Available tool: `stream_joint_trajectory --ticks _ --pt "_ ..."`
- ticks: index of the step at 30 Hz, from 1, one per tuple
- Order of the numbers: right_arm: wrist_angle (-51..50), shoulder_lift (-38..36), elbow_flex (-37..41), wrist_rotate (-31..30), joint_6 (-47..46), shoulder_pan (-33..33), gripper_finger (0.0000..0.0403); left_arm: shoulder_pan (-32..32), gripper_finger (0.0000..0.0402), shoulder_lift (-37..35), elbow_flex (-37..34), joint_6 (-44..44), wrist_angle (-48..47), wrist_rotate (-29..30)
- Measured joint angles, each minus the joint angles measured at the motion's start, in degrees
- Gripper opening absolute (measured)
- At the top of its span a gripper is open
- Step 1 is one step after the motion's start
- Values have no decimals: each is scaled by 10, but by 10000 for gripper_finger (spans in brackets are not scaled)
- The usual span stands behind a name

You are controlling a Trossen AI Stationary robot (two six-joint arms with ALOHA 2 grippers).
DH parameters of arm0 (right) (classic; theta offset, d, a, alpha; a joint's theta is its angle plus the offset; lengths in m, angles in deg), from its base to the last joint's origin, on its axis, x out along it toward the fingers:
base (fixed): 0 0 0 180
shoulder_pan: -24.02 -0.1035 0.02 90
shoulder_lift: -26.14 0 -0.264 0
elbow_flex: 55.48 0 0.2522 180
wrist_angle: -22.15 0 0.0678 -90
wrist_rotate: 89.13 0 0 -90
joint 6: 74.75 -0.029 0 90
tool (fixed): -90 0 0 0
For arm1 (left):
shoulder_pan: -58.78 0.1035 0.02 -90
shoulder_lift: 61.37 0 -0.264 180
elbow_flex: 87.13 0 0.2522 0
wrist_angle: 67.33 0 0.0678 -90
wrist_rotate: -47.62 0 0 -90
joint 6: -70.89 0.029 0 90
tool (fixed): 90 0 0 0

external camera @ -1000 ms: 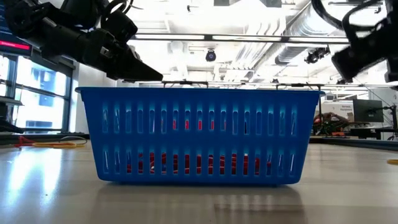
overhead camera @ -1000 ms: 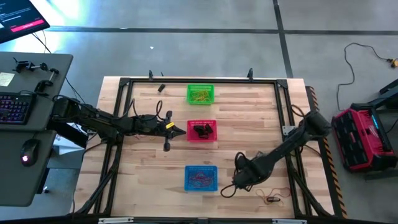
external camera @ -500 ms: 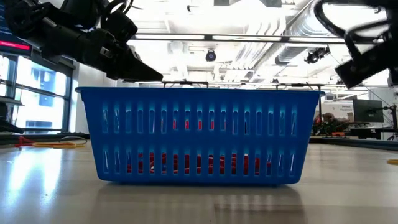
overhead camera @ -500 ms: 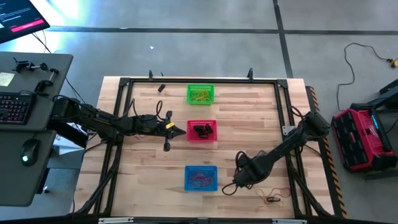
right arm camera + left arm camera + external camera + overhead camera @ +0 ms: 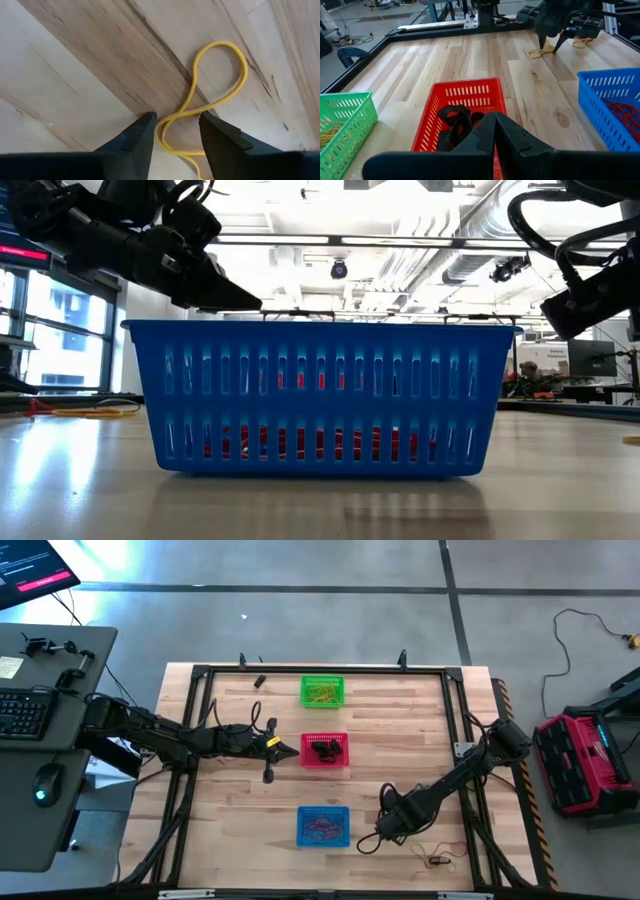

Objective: Sort rubber bands into baskets
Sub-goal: Put the yellow rubber band into the green bin

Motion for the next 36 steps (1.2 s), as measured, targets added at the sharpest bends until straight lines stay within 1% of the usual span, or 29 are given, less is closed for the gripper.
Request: stream_joint_trajectory --ticks 6,13,14,16,23,27,30,36 --pt "13 -1 8 0 2 0 98 0 0 0 0 0 0 0" --pt "22 0 3 3 50 0 11 0 0 0 0 0 0 0" --pt "20 1 -1 1 61 0 6 0 0 0 0 0 0 0" --pt "9 2 -11 -7 69 0 8 0 0 0 0 0 0 0" --pt "-31 -19 -53 -94 102 0 2 0 0 0 0 0 0 0" --pt "-61 -38 -75 -158 125 1 1 0 0 0 0 -4 0 0" --pt "-86 -51 -85 -218 138 7 0 0 0 0 0 -5 0 0" --pt "-100 -86 -94 -358 182 35 0 0 0 0 0 -5 0 0"
